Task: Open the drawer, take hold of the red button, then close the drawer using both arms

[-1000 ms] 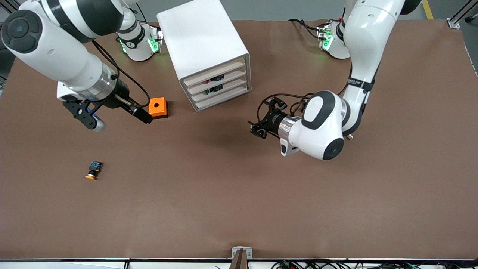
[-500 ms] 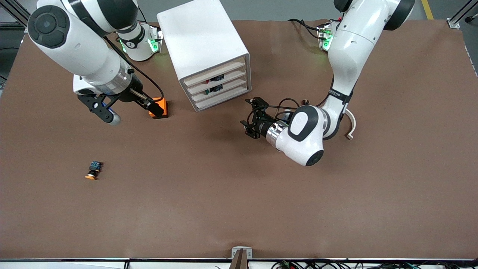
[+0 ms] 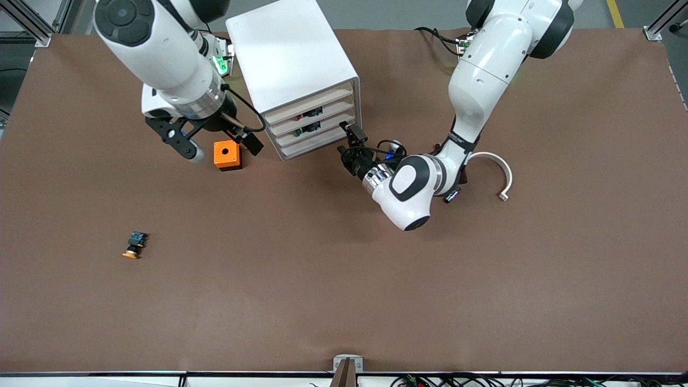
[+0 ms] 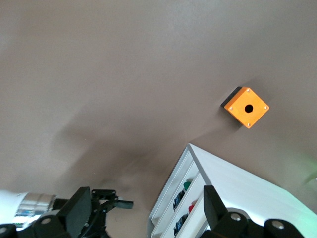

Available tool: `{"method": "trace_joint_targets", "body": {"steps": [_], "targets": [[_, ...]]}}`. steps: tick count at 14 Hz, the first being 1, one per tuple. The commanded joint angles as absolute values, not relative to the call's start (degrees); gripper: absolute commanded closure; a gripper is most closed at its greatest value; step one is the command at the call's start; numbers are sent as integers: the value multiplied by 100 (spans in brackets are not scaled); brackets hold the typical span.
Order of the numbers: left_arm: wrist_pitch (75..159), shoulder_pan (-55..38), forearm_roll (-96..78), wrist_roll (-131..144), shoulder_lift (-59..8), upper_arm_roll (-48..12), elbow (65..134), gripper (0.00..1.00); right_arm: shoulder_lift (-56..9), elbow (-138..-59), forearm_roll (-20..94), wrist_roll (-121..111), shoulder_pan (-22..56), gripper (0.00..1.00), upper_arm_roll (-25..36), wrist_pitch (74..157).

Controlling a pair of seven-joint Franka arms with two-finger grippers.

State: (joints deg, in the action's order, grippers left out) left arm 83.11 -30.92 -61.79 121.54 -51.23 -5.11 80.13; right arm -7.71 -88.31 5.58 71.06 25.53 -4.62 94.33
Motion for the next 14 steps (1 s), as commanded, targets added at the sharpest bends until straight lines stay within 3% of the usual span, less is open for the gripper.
{"method": "trace_joint_targets", "body": {"steps": [1,4,11,14], "targets": [[8131,-3146,-6293,12349,-5133,-536,8156,19,-712,-8789,422,7513,2724,0,-404,9387],[7885,-3269,-6284,12349,-5133,-545,8270,32,-721,-8737,422,7839,2874,0,-413,9413],[7690,-3489,-6240,12384,-5168,-545,8402,36,-729,-8569,431,8077,3014,0,-413,9404],[7690,-3577,-6240,12366,-5185,-545,8402,56,-756,-8499,448,8506,3059,0,-413,9431]]}}
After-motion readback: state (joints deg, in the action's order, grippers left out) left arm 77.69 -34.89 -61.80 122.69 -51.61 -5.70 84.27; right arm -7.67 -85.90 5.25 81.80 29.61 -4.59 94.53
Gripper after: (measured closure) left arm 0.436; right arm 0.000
